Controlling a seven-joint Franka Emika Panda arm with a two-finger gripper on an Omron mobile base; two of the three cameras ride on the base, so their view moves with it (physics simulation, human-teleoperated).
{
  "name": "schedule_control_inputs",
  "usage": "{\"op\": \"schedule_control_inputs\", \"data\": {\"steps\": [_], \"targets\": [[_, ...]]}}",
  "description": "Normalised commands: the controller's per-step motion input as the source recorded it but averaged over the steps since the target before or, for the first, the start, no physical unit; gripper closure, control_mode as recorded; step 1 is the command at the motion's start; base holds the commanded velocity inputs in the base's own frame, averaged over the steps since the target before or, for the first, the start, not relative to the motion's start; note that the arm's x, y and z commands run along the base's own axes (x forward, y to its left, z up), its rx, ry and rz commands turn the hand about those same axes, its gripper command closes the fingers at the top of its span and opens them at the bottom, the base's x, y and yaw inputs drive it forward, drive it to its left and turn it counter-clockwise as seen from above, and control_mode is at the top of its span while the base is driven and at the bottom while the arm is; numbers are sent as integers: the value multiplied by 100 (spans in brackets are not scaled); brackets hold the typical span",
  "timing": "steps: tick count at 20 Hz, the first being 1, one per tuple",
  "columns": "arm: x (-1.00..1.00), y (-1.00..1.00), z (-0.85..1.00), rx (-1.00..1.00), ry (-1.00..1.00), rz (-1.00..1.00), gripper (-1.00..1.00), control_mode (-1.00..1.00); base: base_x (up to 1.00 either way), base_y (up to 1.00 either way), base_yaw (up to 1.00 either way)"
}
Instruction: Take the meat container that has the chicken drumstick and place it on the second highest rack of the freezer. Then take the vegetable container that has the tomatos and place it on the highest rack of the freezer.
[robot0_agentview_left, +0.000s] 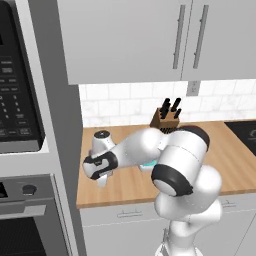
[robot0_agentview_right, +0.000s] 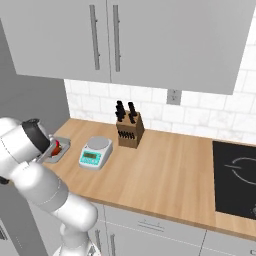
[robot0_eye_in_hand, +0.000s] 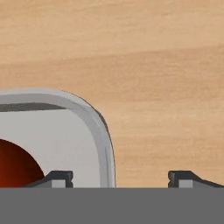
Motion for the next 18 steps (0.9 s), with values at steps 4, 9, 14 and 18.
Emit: {"op": "schedule_control_inputs", "data": {"steps": [4,9,14,18], "targets": [[0,1,-17,0,0,0,-100,-100,0,0,0],[1,0,0,0,0,0,-100,-100,0,0,0],[0,0,0,0,0,0,100,-100,0,0,0],[0,0,0,0,0,0,100,-100,0,0,0]]}}
